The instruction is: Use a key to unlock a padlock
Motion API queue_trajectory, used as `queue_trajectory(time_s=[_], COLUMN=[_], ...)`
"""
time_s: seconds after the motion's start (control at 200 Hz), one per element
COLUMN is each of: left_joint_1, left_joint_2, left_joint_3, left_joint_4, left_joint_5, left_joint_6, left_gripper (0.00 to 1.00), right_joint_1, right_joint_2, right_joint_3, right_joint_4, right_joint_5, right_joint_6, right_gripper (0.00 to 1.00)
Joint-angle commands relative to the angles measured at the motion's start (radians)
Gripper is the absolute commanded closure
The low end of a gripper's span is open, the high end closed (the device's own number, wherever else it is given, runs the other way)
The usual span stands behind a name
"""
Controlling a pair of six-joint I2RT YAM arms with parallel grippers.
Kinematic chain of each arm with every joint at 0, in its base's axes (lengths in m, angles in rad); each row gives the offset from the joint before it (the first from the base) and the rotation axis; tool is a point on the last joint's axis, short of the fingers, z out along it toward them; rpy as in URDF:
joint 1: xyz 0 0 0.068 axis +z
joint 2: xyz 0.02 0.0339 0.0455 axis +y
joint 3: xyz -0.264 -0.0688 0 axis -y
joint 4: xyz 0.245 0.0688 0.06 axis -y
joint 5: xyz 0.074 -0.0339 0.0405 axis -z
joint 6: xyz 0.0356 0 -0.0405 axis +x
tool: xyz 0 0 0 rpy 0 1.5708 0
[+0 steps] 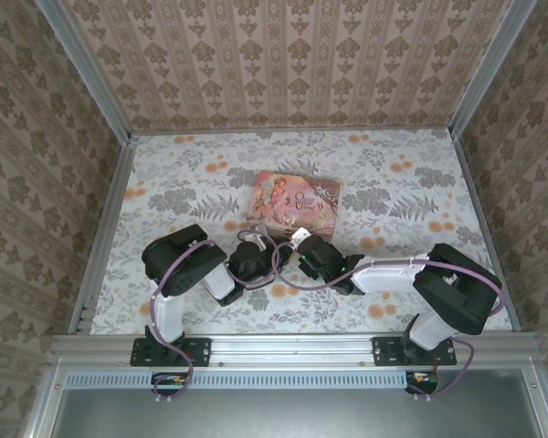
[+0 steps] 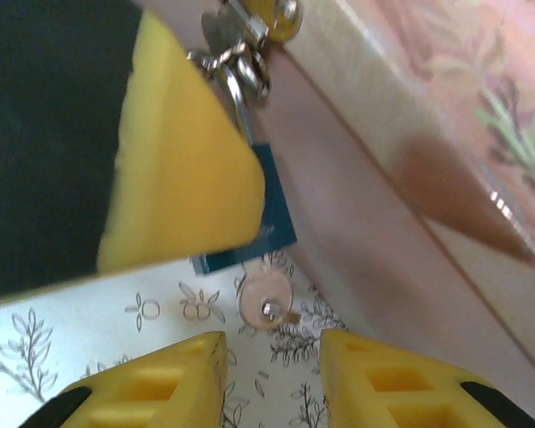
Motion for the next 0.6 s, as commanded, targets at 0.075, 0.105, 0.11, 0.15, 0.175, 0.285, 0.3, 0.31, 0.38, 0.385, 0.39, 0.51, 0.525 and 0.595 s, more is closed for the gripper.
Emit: queue_trajectory(time_s=[0.075,0.105,0.11,0.15,0.175,0.285,0.3,0.31,0.38,0.385,0.39,0.51,0.525,0.595], left_joint_1=[0.010,0.010,0.010,0.010,0.010,0.009,0.009,0.010,0.007,0.007,0.007,0.007,0.008,0.007], left_joint_2=[0.040,0.041,0.041,0.041,0.042,0.042,0.042,0.043,0.045,0.045,0.045,0.047,0.046,0.047], left_joint_3=[-0.009,-0.009,-0.009,-0.009,-0.009,-0.007,-0.008,-0.007,-0.007,-0.007,-0.007,-0.008,-0.009,-0.009], left_joint_4=[-0.093,-0.093,-0.093,-0.093,-0.094,-0.093,-0.093,-0.093,-0.093,-0.093,-0.094,-0.093,-0.093,-0.093], left_joint_5=[0.018,0.018,0.018,0.018,0.018,0.019,0.019,0.018,0.020,0.020,0.020,0.020,0.020,0.020], left_joint_6=[-0.020,-0.020,-0.020,-0.020,-0.022,-0.020,-0.020,-0.020,-0.021,-0.021,-0.022,-0.022,-0.021,-0.020], left_gripper=[1.00,1.00,1.00,1.00,1.00,1.00,1.00,1.00,1.00,1.00,1.00,1.00,1.00,1.00], right_joint_1=[0.004,0.004,0.004,0.004,0.004,0.003,0.003,0.003,0.001,0.001,0.001,-0.016,-0.020,-0.048], right_joint_2=[0.035,0.042,0.043,0.050,0.054,0.065,0.065,0.065,0.058,0.057,0.055,0.019,0.015,-0.016], right_joint_3=[0.045,0.050,0.050,0.056,0.060,0.073,0.075,0.076,0.084,0.084,0.085,0.092,0.092,0.089], right_joint_4=[0.030,0.031,0.031,0.031,0.031,0.030,0.029,0.027,0.019,0.018,0.017,-0.013,-0.017,-0.031], right_joint_5=[0.040,0.041,0.041,0.042,0.042,0.046,0.045,0.044,0.029,0.027,0.024,-0.055,-0.070,-0.178], right_joint_6=[-0.031,-0.034,-0.034,-0.035,-0.036,-0.035,-0.035,-0.033,-0.029,-0.027,-0.026,0.005,0.011,0.046], right_gripper=[0.68,0.69,0.69,0.71,0.72,0.82,0.83,0.84,0.91,0.91,0.91,1.00,1.00,1.00])
